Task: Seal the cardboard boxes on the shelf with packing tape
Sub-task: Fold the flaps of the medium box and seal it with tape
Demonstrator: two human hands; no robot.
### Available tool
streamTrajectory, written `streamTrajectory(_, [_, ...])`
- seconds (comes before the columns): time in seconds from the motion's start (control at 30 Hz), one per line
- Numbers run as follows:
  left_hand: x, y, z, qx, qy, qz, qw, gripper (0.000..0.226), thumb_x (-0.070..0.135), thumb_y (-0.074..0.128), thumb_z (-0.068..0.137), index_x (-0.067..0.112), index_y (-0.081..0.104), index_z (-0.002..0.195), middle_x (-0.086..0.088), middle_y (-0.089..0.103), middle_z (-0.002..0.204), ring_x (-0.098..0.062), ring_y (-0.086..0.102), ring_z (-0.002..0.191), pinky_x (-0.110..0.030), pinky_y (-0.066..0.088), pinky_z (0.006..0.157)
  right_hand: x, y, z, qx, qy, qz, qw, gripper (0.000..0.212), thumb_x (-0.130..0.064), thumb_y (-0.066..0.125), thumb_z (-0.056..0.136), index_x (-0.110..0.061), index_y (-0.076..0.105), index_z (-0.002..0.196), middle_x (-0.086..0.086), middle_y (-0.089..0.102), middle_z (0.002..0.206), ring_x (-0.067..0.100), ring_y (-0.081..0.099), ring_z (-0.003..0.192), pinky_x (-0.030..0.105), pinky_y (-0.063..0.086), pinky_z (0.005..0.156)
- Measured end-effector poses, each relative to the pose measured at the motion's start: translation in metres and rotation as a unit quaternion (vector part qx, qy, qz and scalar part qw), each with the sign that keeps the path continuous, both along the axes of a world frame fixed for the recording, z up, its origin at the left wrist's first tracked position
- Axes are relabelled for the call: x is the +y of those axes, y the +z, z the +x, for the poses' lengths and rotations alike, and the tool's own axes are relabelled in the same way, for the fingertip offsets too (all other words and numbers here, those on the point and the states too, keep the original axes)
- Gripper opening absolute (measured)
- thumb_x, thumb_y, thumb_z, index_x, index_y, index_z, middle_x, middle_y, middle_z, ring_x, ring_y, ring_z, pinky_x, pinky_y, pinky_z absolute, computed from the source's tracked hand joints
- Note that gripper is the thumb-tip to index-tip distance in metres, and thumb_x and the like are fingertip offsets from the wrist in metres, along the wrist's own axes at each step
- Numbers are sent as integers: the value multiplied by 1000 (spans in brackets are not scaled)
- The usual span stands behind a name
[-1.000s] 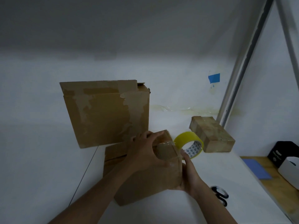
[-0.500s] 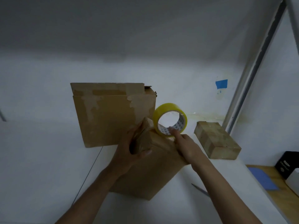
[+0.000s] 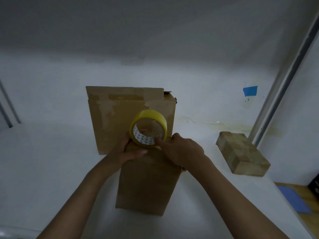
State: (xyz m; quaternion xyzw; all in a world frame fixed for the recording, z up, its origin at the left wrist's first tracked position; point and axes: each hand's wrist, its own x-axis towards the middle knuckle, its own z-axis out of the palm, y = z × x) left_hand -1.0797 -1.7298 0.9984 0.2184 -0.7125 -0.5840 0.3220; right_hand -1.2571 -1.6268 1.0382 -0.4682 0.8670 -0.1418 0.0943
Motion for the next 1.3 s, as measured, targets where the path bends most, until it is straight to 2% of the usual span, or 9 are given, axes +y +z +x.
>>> streamTrajectory(0.1, [-5, -7, 12, 7, 12, 14, 1000, 92, 55, 89, 40, 33, 56, 123, 22, 71, 109, -2, 67, 103, -15, 54, 75, -6, 9, 22, 17, 5, -6, 1000, 92, -85, 26, 78, -19, 40, 140, 11, 56, 132, 33, 54, 119, 42, 42, 91])
streamTrajectory(0.27, [-10, -18, 32, 37, 41, 41, 998, 101, 63, 91, 37, 25, 60, 124, 12, 73, 113, -6, 69, 103, -13, 53, 77, -20, 2, 54, 14, 21, -26, 999, 80, -77, 28, 85, -19, 41, 139, 23, 46, 135, 39, 44, 124, 42, 38, 88])
streamTrajectory(0.4, [-8, -18, 29, 38, 32, 41, 998, 95, 58, 91, 42, 24, 59, 125, 10, 72, 116, -6, 68, 104, -14, 53, 78, -24, -1, 56, -22, 4, -47, 999, 72, -75, 31, 85, -24, 44, 135, 25, 26, 152, 49, 14, 141, 60, 27, 109])
streamTrajectory(0.63, [-10, -20, 27, 43, 28, 26, 998, 100, 61, 89, 50, 20, 54, 134, 7, 68, 125, -11, 64, 115, -17, 51, 86, -26, 17, 48, 29, 72, -110, 991, 52, -56, 36, 95, -12, 56, 113, 14, 58, 124, 39, 43, 128, 60, 24, 111])
streamTrajectory(0.77, [-12, -19, 26, 23, 9, 14, 1000, 86, 54, 88, 55, 24, 56, 129, 8, 70, 122, -11, 65, 113, -17, 52, 86, -21, 32, 51, 17, 97, -126, 987, 39, -50, 40, 97, -15, 56, 99, 1, 59, 95, 28, 59, 102, 42, 39, 98])
streamTrajectory(0.87, [-16, -20, 32, 5, 20, 1, 1000, 85, 59, 85, 54, 36, 55, 130, 23, 64, 124, 0, 60, 116, -12, 49, 86, -13, 46, 29, 60, 30, -163, 984, 23, -34, 50, 93, -13, 57, 98, 7, 62, 94, 33, 62, 98, 34, 41, 78])
streamTrajectory(0.93, [-17, -19, 33, -11, 21, -28, 999, 74, 54, 78, 62, 41, 53, 130, 32, 56, 127, 7, 54, 118, -10, 47, 87, 0, 56, 1, 98, -48, -217, 970, 22, -20, 55, 85, -14, 63, 105, 11, 67, 99, 38, 61, 97, 34, 43, 75])
streamTrajectory(1.0, [-17, -19, 28, -19, 9, -53, 998, 66, 48, 74, 69, 40, 52, 131, 29, 49, 134, 12, 51, 118, -7, 44, 88, 15, 59, -20, 54, -73, -266, 960, 23, -13, 58, 82, -20, 68, 101, 9, 70, 94, 35, 62, 91, 34, 49, 74])
streamTrajectory(1.3, [-23, -22, 27, -3, -4, -74, 997, 68, 49, 70, 71, 33, 53, 134, 28, 49, 135, 7, 48, 124, -8, 43, 92, 21, 32, -38, 11, -3, -305, 952, 24, -4, 51, 75, -26, 57, 81, 3, 72, 80, 29, 69, 75, 44, 57, 66])
